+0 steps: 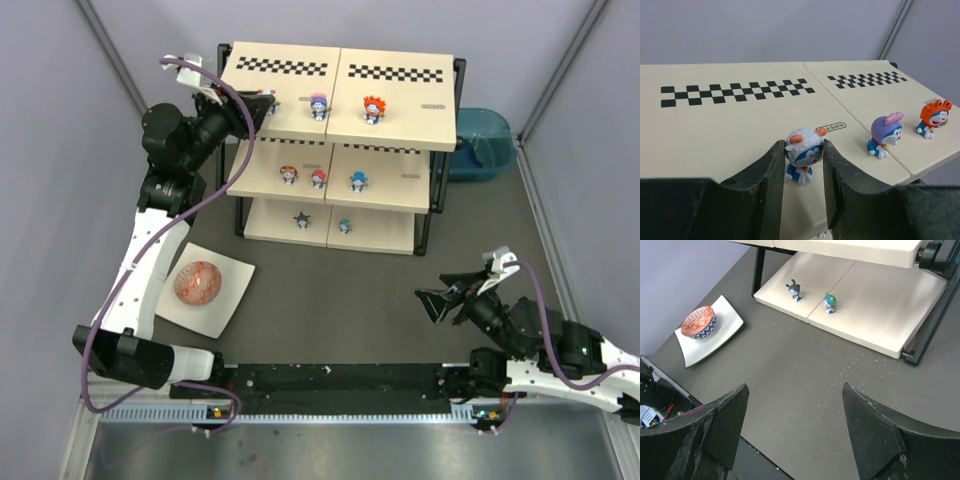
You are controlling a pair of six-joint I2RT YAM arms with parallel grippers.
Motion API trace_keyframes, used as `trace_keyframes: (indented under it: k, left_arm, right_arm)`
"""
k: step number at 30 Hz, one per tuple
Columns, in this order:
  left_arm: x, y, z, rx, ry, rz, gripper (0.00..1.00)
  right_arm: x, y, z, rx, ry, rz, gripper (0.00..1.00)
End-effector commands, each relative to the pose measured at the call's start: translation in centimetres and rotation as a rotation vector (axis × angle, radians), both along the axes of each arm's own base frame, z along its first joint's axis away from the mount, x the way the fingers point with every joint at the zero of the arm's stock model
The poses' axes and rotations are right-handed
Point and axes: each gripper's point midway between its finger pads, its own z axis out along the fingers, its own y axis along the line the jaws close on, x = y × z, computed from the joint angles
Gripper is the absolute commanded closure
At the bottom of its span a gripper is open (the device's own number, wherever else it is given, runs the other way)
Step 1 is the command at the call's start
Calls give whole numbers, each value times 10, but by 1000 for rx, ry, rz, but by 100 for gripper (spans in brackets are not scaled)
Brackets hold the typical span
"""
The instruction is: Place and organize the plastic toys onto the shelf
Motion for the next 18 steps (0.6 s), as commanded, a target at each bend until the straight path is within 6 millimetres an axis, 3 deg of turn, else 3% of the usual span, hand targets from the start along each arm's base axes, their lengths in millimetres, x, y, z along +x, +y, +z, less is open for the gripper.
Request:
trace_keyframes:
  k: [1,9,18]
  left_arm:
    - [-5,2,16,-3,-63,0,97]
    - [-5,-2,13,10,-63,-6,94]
    - [-6,-2,12,17,-65,1,82]
  right_arm:
    - [-1,-2,6,23,-6,3,23]
    - [-1,-2,5,21,-4,1,23]
    - [-2,-2,5,23,-4,4,23]
